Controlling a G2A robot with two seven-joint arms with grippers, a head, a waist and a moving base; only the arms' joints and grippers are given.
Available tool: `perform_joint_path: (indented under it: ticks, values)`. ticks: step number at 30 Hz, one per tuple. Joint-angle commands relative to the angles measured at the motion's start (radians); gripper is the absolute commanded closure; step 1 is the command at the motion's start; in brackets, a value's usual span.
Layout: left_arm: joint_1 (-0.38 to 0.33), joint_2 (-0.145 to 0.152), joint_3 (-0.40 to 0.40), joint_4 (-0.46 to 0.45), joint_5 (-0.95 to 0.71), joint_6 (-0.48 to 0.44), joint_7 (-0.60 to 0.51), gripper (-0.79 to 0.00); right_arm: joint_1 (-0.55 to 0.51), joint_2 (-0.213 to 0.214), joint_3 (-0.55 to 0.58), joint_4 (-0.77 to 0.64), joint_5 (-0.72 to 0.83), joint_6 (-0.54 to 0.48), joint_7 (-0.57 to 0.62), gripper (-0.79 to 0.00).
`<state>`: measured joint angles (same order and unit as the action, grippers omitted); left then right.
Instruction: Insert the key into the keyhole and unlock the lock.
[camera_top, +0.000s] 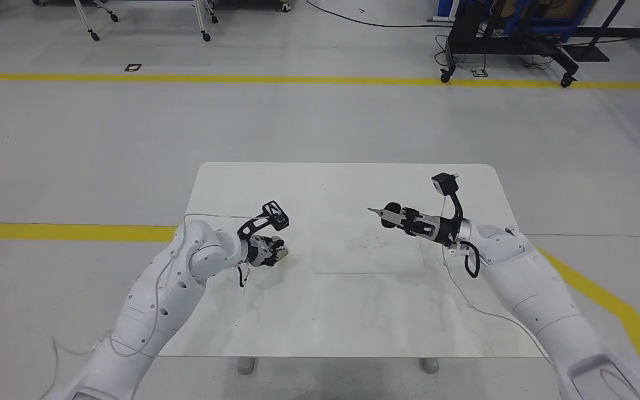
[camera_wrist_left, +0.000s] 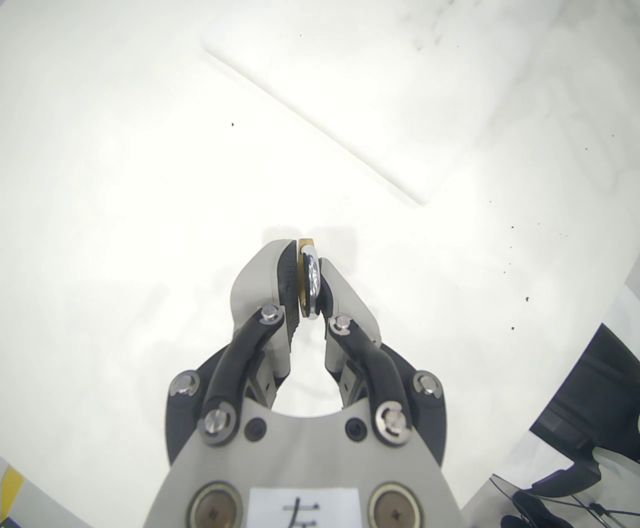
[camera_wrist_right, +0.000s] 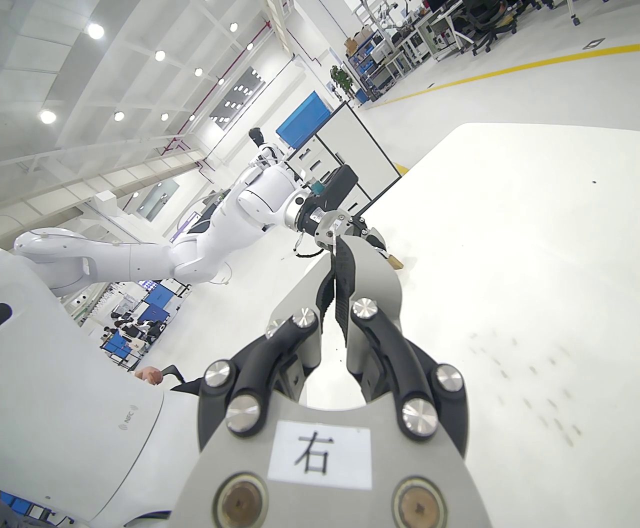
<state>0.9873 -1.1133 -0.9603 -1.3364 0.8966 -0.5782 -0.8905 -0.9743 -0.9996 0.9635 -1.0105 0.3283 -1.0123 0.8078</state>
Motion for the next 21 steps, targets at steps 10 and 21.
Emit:
perform_joint_path:
  ticks: [10,21]
  values:
    - [-0.023,-0.003,0.019,0.025,-0.035,-0.002,-0.036,0.000,0.000,0.000,0.000,0.000,0.000,0.000,0.000,0.000]
    - [-0.029,0.000,0.024,0.027,-0.045,0.004,-0.047,-0.040,0.000,0.000,0.000,0.000,0.000,0.000,0.000,0.000]
